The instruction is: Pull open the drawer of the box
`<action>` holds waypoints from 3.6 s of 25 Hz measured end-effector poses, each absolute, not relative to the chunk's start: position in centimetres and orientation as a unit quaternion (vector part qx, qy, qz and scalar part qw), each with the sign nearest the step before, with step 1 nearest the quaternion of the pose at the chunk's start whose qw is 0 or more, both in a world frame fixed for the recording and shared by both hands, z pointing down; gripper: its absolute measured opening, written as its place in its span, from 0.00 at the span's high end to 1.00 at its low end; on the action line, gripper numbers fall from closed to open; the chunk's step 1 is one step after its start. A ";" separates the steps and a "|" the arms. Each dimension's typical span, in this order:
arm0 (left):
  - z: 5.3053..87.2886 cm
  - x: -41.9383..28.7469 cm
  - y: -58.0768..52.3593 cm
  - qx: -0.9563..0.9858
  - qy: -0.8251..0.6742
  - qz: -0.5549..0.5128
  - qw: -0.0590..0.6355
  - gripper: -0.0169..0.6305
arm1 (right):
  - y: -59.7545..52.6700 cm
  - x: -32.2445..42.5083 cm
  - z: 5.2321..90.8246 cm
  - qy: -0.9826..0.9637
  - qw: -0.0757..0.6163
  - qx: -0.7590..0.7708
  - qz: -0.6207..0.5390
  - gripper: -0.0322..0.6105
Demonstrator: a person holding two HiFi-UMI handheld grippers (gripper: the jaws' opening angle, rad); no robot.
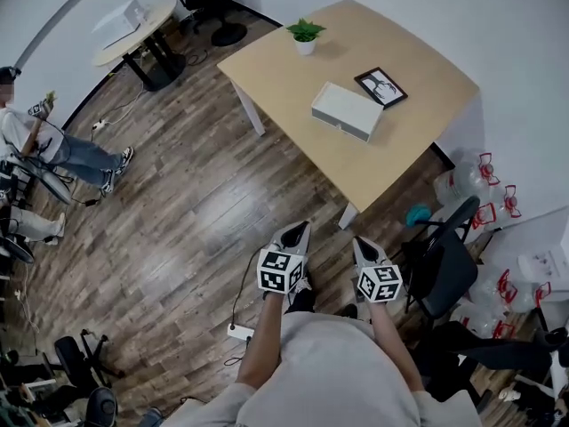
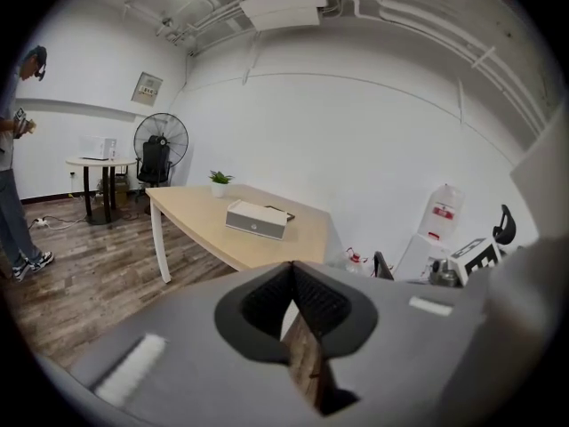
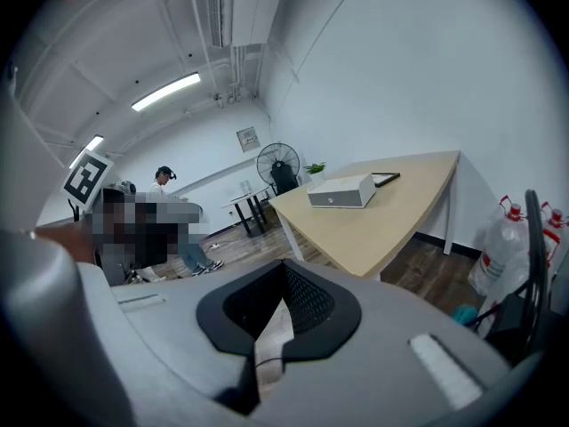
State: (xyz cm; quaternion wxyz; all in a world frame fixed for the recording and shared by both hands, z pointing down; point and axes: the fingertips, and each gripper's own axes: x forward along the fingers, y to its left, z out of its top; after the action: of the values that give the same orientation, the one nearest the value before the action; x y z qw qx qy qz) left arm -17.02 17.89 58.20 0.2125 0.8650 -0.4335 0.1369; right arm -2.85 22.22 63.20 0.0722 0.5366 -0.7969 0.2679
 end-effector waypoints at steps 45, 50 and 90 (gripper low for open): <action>61.0 -10.4 -7.6 0.874 -0.387 0.203 0.211 0.89 | -6.8 6.6 59.7 -0.793 0.056 0.561 0.232 0.95; 61.5 -9.0 -9.7 0.859 -0.415 0.207 0.217 0.89 | -10.0 7.5 60.2 -0.811 0.071 0.534 0.228 0.95; 69.6 -4.5 -17.3 0.815 -0.438 0.274 0.261 0.89 | -18.9 8.4 65.6 -0.848 0.178 0.443 0.232 0.95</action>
State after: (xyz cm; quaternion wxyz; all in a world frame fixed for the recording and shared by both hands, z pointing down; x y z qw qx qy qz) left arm -4.54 -17.29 69.56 0.2613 0.8153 -0.4379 0.2743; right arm 8.45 -18.87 65.61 0.1781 0.4425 -0.8476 0.2323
